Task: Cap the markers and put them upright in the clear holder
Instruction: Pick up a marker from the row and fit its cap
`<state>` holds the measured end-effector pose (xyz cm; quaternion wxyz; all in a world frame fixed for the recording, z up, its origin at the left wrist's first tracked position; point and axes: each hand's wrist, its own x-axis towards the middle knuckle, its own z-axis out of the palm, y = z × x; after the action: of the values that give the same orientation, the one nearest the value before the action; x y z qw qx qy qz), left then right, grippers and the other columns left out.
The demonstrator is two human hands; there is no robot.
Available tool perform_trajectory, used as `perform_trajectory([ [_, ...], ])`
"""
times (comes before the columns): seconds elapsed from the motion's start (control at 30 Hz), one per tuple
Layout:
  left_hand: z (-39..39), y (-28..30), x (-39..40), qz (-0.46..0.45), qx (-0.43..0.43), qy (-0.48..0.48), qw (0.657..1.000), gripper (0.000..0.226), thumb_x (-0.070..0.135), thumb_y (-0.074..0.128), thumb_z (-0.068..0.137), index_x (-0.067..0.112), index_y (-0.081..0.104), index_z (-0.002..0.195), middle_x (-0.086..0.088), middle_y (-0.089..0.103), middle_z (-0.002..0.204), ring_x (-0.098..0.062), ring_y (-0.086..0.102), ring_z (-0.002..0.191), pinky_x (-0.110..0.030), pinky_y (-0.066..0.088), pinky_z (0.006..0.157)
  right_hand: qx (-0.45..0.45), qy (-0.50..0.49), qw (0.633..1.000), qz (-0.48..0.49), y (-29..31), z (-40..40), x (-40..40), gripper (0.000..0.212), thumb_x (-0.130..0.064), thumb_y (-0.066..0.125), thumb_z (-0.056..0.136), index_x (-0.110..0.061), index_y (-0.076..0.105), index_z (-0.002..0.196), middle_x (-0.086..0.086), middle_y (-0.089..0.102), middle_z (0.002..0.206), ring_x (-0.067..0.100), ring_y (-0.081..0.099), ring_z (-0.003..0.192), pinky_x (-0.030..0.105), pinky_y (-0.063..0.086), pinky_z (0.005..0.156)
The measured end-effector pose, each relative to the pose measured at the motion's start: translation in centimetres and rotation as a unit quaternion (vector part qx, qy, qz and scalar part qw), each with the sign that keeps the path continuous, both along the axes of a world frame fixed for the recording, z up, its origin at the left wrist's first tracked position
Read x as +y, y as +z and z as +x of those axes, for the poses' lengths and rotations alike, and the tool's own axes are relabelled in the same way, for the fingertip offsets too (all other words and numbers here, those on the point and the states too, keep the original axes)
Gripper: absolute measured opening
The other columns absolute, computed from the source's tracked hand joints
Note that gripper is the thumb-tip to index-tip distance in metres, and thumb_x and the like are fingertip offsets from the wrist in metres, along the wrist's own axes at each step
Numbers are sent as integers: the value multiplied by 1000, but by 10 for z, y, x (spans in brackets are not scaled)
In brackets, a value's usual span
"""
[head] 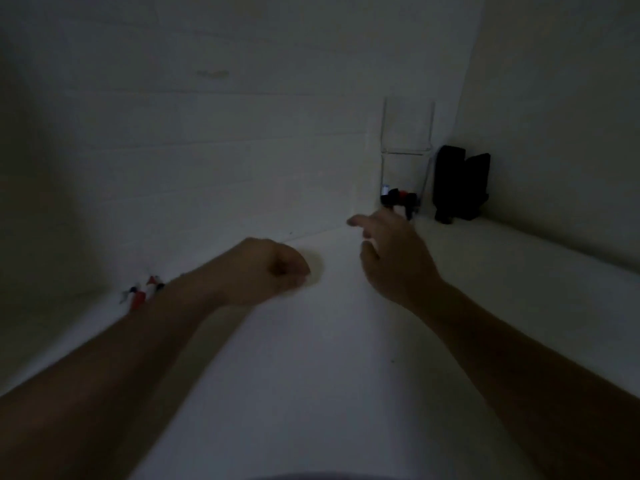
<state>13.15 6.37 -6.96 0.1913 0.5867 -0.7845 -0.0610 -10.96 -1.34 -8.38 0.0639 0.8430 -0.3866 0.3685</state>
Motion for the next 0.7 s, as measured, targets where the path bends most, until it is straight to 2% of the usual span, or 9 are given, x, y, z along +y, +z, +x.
perform_trajectory([
  [0.1, 55, 4, 21, -68, 47, 112, 990, 19, 29, 63, 95, 34, 72, 110, 13, 69, 99, 5, 61, 80, -3, 41, 75, 24, 129, 989, 73, -14, 53, 15, 33, -7, 54, 87, -18, 67, 115, 2, 62, 101, 11, 51, 83, 24, 40, 77],
  [0.2, 104, -1, 42, -112, 84, 227, 964, 24, 23, 56, 98, 35, 71, 113, 7, 68, 112, -10, 63, 92, -22, 48, 81, 47, 178, 971, 153, -24, 105, 30, 28, -18, 56, 93, -23, 67, 119, -1, 62, 110, 5, 50, 81, 22, 42, 81],
  [0.27, 125, -9, 51, -115, 124, 285, 944, 26, 19, 54, 97, 35, 70, 110, 4, 69, 116, -13, 67, 89, -28, 55, 82, 78, 200, 958, 188, -25, 136, 43, 31, -27, 54, 96, -26, 63, 125, -3, 60, 116, 5, 50, 86, 23, 43, 84],
  [0.4, 137, -20, 53, -86, 161, 308, 934, 29, 16, 50, 96, 36, 69, 105, 0, 68, 107, -21, 70, 51, -34, 59, 50, 116, 261, 929, 236, -26, 176, 64, 31, -45, 51, 96, -40, 60, 125, 0, 55, 113, 14, 54, 97, 30, 46, 85],
  [0.47, 135, -19, 52, -83, 157, 313, 933, 27, 17, 50, 96, 36, 69, 103, 0, 69, 98, -22, 68, 47, -34, 58, 48, 166, 254, 926, 223, -30, 188, 68, 39, -60, 42, 92, -45, 60, 124, 4, 54, 115, 24, 52, 105, 38, 46, 92],
  [0.53, 130, -17, 52, -83, 129, 320, 935, 26, 18, 52, 95, 35, 70, 103, -1, 71, 95, -21, 70, 57, -32, 59, 59, 232, 201, 936, 172, -34, 191, 68, 51, -66, 33, 91, -37, 63, 120, 6, 55, 114, 29, 50, 106, 43, 45, 93],
  [0.6, 127, -17, 50, -85, 80, 326, 938, 25, 20, 54, 92, 33, 72, 105, 0, 72, 101, -17, 67, 75, -28, 54, 71, 232, 144, 952, 140, -32, 181, 60, 46, -54, 40, 98, -21, 68, 113, 9, 56, 107, 28, 53, 99, 40, 49, 84],
  [0.7, 128, -19, 48, -39, 34, 326, 944, 23, 32, 56, 88, 40, 70, 104, 7, 73, 103, -14, 65, 89, -25, 47, 73, 200, 92, 968, 120, -34, 146, 41, 10, -20, 53, 96, -14, 59, 102, 9, 55, 96, 29, 59, 90, 33, 44, 67],
])
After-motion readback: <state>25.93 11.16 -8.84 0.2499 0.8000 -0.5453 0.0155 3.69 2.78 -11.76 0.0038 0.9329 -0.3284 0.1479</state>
